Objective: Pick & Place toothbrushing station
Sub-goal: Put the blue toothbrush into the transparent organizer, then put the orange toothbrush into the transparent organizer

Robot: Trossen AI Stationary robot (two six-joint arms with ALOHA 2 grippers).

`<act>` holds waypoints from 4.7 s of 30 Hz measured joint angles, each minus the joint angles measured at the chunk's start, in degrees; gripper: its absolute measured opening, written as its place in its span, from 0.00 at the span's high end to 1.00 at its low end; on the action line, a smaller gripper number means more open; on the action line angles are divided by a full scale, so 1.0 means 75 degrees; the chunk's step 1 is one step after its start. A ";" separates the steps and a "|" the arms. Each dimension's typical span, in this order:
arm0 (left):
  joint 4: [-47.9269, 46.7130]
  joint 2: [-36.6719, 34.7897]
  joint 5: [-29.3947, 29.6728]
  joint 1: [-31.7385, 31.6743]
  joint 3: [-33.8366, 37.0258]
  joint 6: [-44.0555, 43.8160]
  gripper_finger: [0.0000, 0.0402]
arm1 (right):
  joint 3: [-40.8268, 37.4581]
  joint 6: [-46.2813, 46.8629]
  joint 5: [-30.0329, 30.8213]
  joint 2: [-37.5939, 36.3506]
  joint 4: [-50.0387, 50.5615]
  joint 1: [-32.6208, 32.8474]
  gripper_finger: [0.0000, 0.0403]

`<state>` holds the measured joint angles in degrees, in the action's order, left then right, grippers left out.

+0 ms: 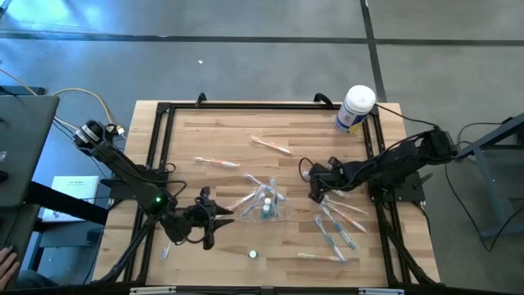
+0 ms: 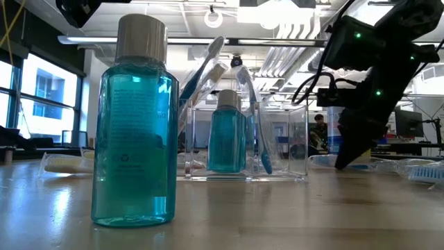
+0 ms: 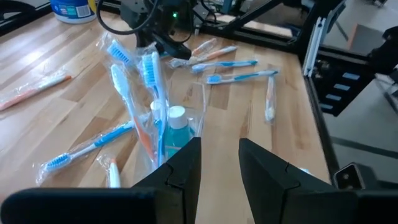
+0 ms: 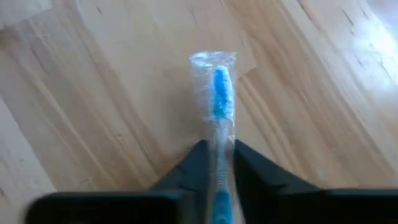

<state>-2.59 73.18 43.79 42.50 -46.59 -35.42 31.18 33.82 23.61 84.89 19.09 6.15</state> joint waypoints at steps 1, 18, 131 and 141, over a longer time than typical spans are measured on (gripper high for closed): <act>-0.0002 0.0053 0.0000 0.0000 0.0000 0.0000 0.74 | 0.0000 -0.0155 0.0080 0.0008 -0.0039 0.0000 0.95; 0.0310 0.0258 0.0204 0.0000 -0.0003 -0.0021 0.74 | 0.0598 -0.1549 0.2147 -0.1033 -0.0301 0.1941 0.99; 0.1211 0.0678 0.0632 0.0335 0.0000 -0.0197 0.74 | -0.0099 -0.5778 0.4820 0.1917 -1.0615 0.3137 0.59; 0.1203 0.0692 0.0577 0.0338 0.0000 -0.0370 0.74 | -0.0099 -0.8246 0.7094 0.1917 -1.2055 0.3604 0.60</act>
<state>6.44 78.37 48.12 45.04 -46.59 -38.20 30.44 -28.03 76.82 99.26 -71.32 33.18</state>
